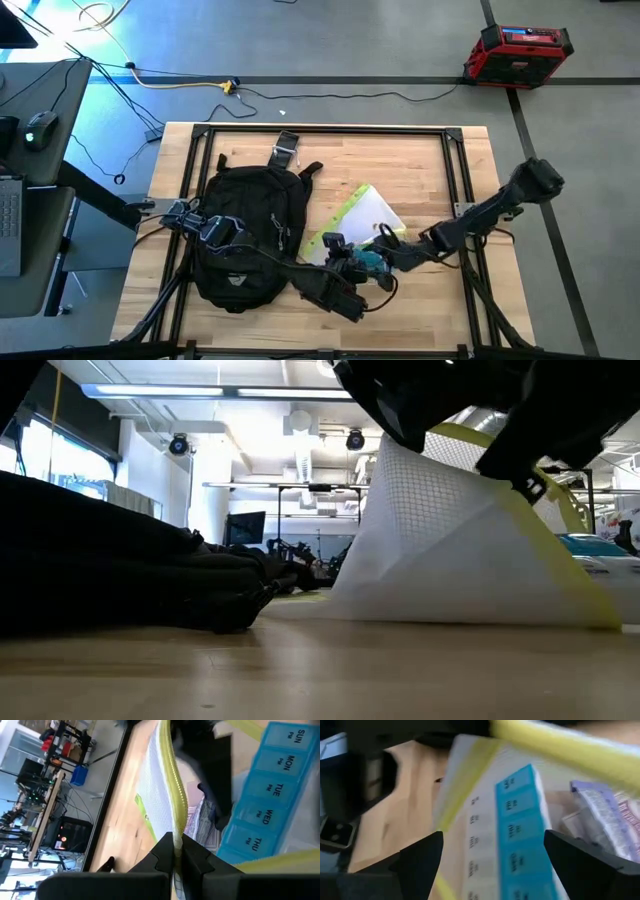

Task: Unpack backpack
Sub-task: Put the blue pill organizer into the green zip bag

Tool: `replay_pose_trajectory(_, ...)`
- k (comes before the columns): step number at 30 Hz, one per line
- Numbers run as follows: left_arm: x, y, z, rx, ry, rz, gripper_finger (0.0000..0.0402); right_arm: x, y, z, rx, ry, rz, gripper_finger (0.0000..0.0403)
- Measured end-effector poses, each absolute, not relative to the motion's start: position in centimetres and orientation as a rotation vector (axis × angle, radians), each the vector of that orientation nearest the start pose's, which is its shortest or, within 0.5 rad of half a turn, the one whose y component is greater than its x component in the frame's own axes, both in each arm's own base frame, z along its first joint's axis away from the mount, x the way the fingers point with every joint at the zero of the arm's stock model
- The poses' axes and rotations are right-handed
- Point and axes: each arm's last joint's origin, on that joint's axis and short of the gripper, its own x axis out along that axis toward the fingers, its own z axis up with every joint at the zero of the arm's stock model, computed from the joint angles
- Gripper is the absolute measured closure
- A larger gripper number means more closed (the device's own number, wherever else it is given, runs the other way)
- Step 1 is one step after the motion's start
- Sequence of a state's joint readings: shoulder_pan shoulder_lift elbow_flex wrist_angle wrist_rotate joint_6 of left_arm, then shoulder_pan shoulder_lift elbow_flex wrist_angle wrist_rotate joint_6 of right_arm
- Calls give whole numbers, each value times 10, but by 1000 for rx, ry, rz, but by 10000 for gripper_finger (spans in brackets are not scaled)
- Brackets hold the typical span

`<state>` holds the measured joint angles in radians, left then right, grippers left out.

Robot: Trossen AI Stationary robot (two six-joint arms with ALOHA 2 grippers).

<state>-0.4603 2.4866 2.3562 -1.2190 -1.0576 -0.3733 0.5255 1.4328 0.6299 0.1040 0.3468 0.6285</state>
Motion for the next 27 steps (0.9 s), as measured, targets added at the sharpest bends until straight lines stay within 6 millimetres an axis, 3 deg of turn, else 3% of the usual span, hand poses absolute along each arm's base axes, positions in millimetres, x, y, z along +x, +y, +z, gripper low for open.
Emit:
replay_pose_trajectory(9,458,-199,211,593,874,645,402,211,173,175,57,706,226,71)
replay_pose_trajectory(16,458,-197,211,592,875,648,402,195,186,167,182,921,412,71)
replay_pose_trajectory(22,458,-197,211,578,866,657,402,198,184,139,269,1122,356,71)
replay_pose_trajectory(27,458,-197,211,578,870,654,402,208,181,127,175,1086,200,71)
